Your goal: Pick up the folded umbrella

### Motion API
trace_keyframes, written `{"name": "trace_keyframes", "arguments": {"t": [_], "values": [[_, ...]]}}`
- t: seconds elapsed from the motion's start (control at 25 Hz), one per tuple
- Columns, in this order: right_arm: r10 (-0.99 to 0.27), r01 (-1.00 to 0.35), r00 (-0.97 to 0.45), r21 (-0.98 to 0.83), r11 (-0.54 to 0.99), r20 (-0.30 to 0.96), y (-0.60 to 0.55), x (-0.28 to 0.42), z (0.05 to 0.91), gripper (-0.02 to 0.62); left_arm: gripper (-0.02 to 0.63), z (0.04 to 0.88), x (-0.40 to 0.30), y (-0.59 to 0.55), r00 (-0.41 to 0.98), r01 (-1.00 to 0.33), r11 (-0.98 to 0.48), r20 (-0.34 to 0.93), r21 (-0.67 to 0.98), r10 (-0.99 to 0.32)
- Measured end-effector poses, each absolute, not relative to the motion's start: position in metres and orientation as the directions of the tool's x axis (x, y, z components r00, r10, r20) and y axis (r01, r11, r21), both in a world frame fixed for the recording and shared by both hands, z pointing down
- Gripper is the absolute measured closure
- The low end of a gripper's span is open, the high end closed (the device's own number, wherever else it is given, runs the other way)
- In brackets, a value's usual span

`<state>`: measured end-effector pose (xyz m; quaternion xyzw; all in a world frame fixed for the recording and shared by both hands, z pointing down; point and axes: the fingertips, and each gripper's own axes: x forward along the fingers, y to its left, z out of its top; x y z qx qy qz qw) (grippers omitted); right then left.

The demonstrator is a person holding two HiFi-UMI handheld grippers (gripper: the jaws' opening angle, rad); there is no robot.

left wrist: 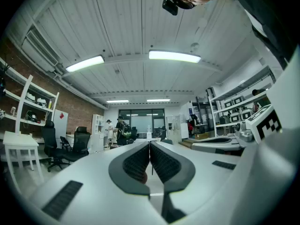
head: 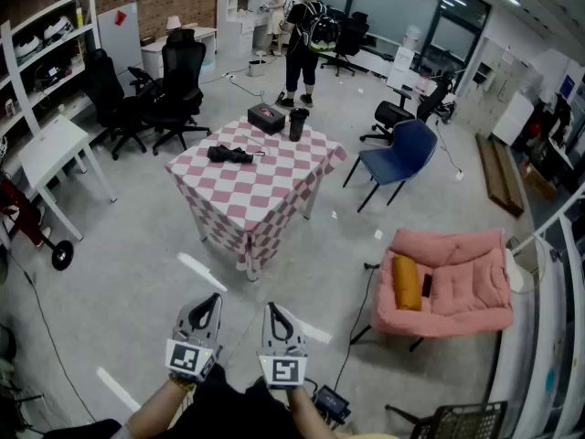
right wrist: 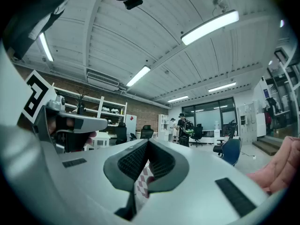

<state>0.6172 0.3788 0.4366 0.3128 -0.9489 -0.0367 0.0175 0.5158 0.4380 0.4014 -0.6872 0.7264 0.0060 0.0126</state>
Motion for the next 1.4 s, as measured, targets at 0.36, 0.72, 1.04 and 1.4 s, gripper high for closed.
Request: {"name": "trace_keyframes", "arguments": {"t": [0.36, 0.72, 1.04, 1.4], "values": [[-0.474, -0.475, -0.880, 0.033, 0.879, -0.046, 0.355, 0.560, 0.427, 0.588, 0.591, 0.395, 0.474, 0.414, -0.097, -0.995, 0.098, -0.022, -0.026, -0.995], [-0.470, -0.471, -0.882, 0.075, 0.879, -0.034, 0.335, 0.491, 0.416, 0.588, 0.591, 0.377, 0.413, 0.394, -0.085, -0.996, 0.086, -0.080, -0.013, -0.993], [-0.487, -0.486, -0.873, 0.120, 0.866, -0.028, 0.329, 0.401, 0.405, 0.588, 0.591, 0.368, 0.326, 0.379, -0.043, -0.999, 0.043, -0.102, 0.003, -0.994], [-0.528, -0.524, -0.849, 0.141, 0.840, -0.013, 0.326, 0.303, 0.399, 0.588, 0.591, 0.372, 0.240, 0.364, 0.045, -0.999, -0.045, -0.087, -0.004, -0.995]]}}
